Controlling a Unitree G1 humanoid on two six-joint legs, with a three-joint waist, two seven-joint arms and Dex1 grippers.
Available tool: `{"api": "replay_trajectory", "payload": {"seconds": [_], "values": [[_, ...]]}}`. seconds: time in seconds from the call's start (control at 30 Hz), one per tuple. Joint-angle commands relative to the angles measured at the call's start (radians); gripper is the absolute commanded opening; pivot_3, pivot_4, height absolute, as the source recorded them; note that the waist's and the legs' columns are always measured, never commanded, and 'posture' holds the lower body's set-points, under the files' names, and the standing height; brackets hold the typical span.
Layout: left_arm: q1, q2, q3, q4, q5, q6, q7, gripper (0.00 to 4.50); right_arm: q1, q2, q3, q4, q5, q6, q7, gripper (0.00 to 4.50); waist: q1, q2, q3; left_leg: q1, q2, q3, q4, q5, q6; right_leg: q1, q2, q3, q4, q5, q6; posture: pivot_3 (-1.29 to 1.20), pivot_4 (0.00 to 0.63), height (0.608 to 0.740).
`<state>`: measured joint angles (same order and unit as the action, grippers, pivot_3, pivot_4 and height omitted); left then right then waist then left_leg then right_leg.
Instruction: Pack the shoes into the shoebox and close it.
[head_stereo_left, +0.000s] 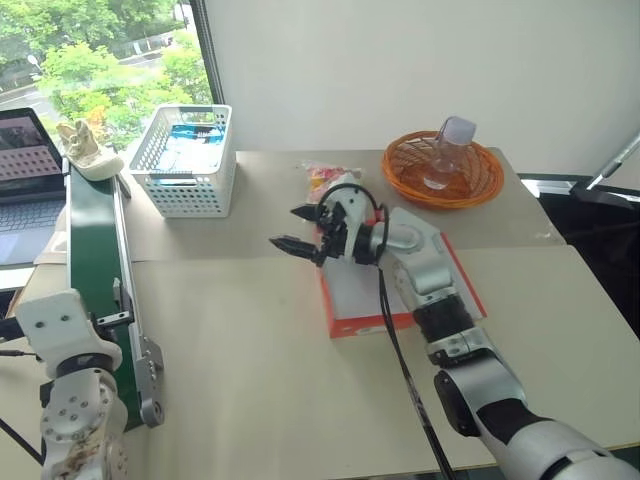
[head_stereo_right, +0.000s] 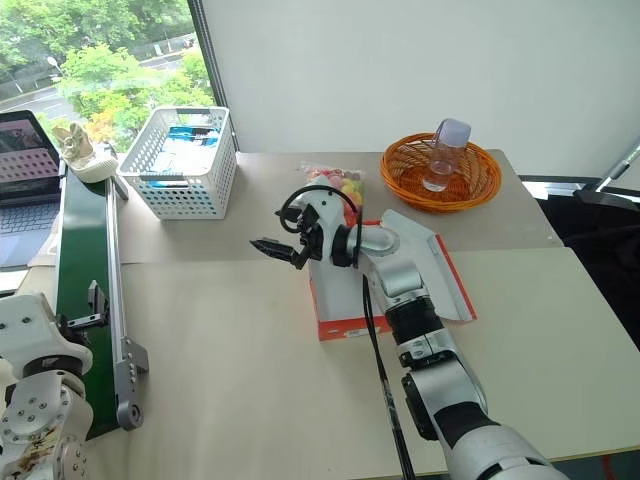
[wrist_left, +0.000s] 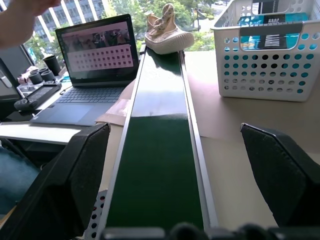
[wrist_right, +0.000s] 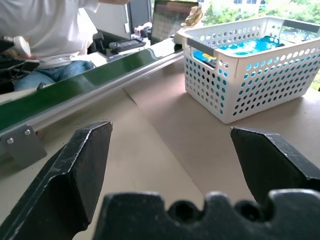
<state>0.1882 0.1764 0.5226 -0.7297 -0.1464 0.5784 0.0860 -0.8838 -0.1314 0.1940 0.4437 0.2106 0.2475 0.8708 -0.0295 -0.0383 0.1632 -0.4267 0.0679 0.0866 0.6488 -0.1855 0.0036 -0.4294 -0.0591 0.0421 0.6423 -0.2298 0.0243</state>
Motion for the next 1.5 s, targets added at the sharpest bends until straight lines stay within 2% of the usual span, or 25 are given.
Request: {"api": "replay_trajectory", "payload": {"seconds": [0.03, 0.47, 0.63, 1.13, 1.5], "values": [[-0.017, 0.02, 0.052, -0.032, -0.021, 0.01, -0.006, 4.47, -0.046, 0.002, -0.011, 0.027, -0.025, -0.049, -0.016, 4.5, -0.002, 0.0, 0.0, 0.0, 0.0, 0.0, 0.0, 0.0, 0.0, 0.0, 0.0, 0.0, 0.0, 0.0, 0.0, 0.0, 0.15, 0.74], [-0.093, 0.076, 0.124, 0.056, -0.073, 0.054, -0.026, 4.47, -0.04, 0.033, -0.027, 0.054, -0.044, -0.065, -0.074, 4.5, -0.015, 0.0, 0.0, -0.005, 0.0, 0.0, -0.001, 0.001, 0.0, -0.006, 0.0, 0.0, 0.001, 0.0, 0.0, 0.0, 0.15, 0.74], [-0.218, 0.092, 0.099, 0.099, -0.083, 0.119, 0.006, 4.47, -0.034, 0.039, -0.028, 0.044, -0.047, -0.065, -0.088, 4.5, -0.013, -0.001, 0.0, -0.006, 0.0, 0.0, -0.001, 0.001, 0.0, -0.006, 0.0, 0.0, 0.002, 0.0, 0.0, 0.0, 0.15, 0.74], [-0.639, 0.076, 0.136, 0.295, -0.042, 0.342, 0.261, 4.47, 0.012, 0.014, -0.033, -0.039, -0.06, -0.049, -0.143, 4.5, -0.013, -0.004, 0.0, -0.008, -0.001, -0.002, -0.001, 0.002, -0.001, -0.007, 0.0, 0.0, 0.004, 0.001, 0.001, 0.0, 0.15, 0.74], [-0.769, 0.043, 0.199, 0.464, -0.046, 0.393, 0.357, 4.47, 0.025, 0.002, -0.035, -0.072, -0.068, -0.041, -0.175, 4.5, -0.014, -0.005, 0.0, -0.009, -0.002, -0.002, -0.001, 0.002, -0.002, -0.008, 0.0, 0.0, 0.004, 0.002, 0.001, 0.0, 0.15, 0.74]]}}
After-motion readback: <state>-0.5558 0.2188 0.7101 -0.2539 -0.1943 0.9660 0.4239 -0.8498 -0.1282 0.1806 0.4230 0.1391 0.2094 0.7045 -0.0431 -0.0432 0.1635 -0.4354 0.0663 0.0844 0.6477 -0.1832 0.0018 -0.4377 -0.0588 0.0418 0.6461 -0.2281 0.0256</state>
